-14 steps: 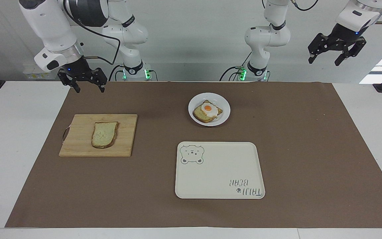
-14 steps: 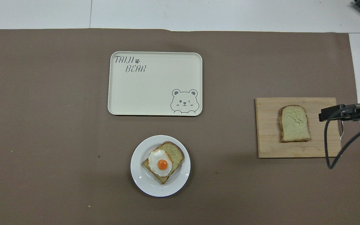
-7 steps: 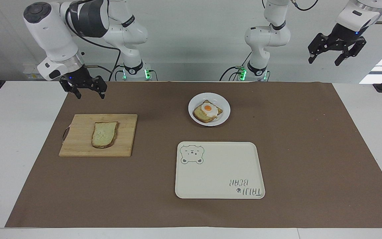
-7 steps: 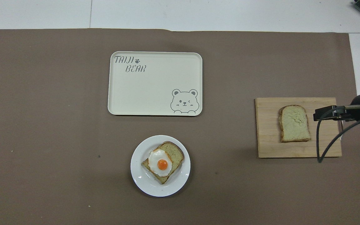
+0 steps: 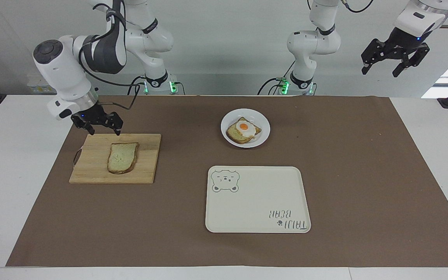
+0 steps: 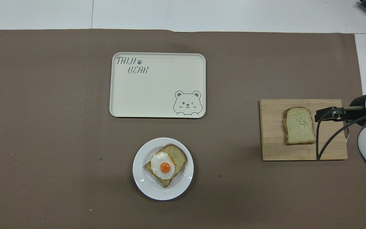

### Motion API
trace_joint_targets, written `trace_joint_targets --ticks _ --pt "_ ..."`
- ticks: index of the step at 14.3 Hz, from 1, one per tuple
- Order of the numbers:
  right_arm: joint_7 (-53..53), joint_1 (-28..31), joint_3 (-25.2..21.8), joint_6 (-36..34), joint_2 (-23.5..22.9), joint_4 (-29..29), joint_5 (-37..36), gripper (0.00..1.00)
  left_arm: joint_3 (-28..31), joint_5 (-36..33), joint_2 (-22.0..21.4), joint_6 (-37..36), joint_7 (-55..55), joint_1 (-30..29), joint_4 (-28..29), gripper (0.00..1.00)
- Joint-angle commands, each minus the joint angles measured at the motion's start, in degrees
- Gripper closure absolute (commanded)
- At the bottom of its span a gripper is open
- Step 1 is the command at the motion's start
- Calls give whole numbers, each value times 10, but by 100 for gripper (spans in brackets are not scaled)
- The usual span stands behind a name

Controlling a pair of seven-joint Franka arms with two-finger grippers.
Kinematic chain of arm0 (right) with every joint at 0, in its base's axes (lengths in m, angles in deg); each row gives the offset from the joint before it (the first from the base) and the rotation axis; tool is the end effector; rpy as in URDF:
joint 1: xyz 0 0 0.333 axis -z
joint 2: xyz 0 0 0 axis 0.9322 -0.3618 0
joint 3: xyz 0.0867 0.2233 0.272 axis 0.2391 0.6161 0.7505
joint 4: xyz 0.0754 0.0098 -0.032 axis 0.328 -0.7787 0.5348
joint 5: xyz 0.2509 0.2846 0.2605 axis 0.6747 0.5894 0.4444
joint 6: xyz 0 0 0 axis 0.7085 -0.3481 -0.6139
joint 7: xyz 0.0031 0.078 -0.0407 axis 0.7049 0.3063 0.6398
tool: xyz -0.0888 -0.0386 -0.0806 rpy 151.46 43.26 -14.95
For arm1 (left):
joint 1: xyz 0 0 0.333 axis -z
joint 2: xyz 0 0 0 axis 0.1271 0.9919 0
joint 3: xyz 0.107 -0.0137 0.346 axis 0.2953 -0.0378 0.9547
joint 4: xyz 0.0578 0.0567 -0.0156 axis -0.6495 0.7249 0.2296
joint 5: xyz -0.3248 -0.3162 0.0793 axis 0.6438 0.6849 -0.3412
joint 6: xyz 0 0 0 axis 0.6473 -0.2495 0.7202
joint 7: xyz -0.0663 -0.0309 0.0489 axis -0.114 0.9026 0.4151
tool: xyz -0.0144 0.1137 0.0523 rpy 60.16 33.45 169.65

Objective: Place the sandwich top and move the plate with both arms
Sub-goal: 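Move the right gripper over the bread slice on the bamboo board, then close the right gripper on the bread slice's edge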

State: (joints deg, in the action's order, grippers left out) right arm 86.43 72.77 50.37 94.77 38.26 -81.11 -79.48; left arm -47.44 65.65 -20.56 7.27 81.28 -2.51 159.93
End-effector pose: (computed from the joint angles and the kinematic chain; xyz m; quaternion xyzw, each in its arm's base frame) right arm 0.6285 -0.0832 0.4463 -0.9999 0.0114 0.0039 0.0022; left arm 0.5632 -0.0200 0.7596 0.9969 -0.0740 -0.0212 0.0149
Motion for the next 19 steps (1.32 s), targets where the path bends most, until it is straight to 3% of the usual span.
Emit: trace_joint_targets --ticks 1,4,9,17,18,19 --pt "22 13 4 36 -19 -14 1 0 -2 -2 -17 3 -4 -3 20 0" --pt "37 33 5 93 -65 -21 12 0 -2 -2 -17 3 -4 -4 20 0" --pt "75 53 5 130 -119 -22 88 0 -2 -2 -17 3 -4 -3 20 0" --pt "109 57 6 138 -137 -26 130 0 -2 -2 -17 2 -4 -4 20 0" --pt "111 57 5 137 -137 -26 130 5 -2 -2 -17 3 -4 -4 20 0" --pt "113 57 5 137 -137 -26 130 30 -2 -2 -17 3 -4 -3 20 0"
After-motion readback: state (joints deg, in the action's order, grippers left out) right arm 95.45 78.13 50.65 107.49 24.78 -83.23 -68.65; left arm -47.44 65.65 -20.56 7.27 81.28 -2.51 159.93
